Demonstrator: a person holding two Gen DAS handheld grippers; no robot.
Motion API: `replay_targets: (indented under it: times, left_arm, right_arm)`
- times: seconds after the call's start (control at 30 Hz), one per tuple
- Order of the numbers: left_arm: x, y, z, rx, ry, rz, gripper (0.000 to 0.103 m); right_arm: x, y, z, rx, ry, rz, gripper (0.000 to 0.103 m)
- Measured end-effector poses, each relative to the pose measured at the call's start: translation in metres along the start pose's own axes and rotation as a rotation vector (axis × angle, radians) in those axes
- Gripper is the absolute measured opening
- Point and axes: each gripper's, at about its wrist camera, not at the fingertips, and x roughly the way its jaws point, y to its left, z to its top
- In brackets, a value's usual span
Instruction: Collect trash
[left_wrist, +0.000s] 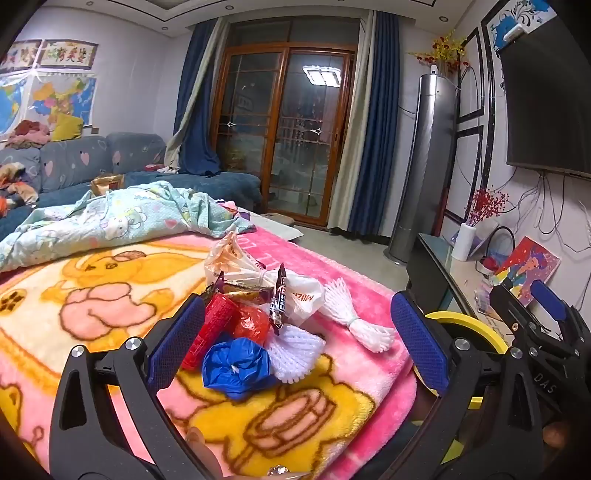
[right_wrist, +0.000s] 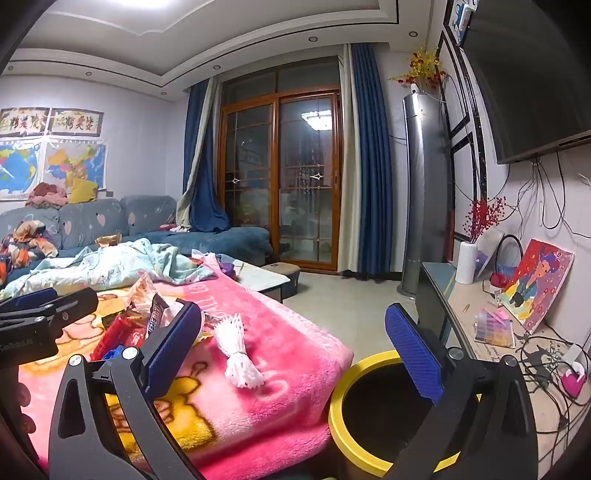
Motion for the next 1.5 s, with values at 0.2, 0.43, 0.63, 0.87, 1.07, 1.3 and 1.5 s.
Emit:
replay_targets:
  times: [0.2,0.43,0.63,0.87,1.07,1.3,1.5]
  left_arm:
    - [0.0,0.0,0.0,-0.005,0.002,-0.005,0.092]
    - [0.0,0.0,0.0,-0.006,0.006,-0.005,0.092]
    - [0.0,0.0,0.0,-0.008,0.009,-0.006,0.092]
    - [-0.001,0.001,-0.002,-0.007,0.009,-0.003,0.092]
    - [-0.001,0.001,-0.002,-0.009,0.011,-0.005,0.092]
    - [0.001,0.002,-0.004,-0.008,0.011,-0.006,0.092]
    - [0.001,0.002,-0.004,-0.008,0.011,-0.005,0.092]
  right_arm:
    - [0.001,0.001,-0.001,-0.001,0.001,-0.001,0.097]
    - [0.006,0.0,-0.008,0.002,0.016,-0.004,0.097]
    - [0.006,0.0,-0.01,0.002,0.02,-0.005,0.097]
    - [0.01,-0.001,-0.012,0.007,0.034,-0.013,0.097]
    - [0.009,-0.003,-0.01,0.011,0.035,-0.019,0.097]
    - [0.01,-0.003,-0.01,0.011,0.034,-0.021,0.097]
    - [0.01,-0.003,-0.011,0.011,0.035,-0.021,0.097]
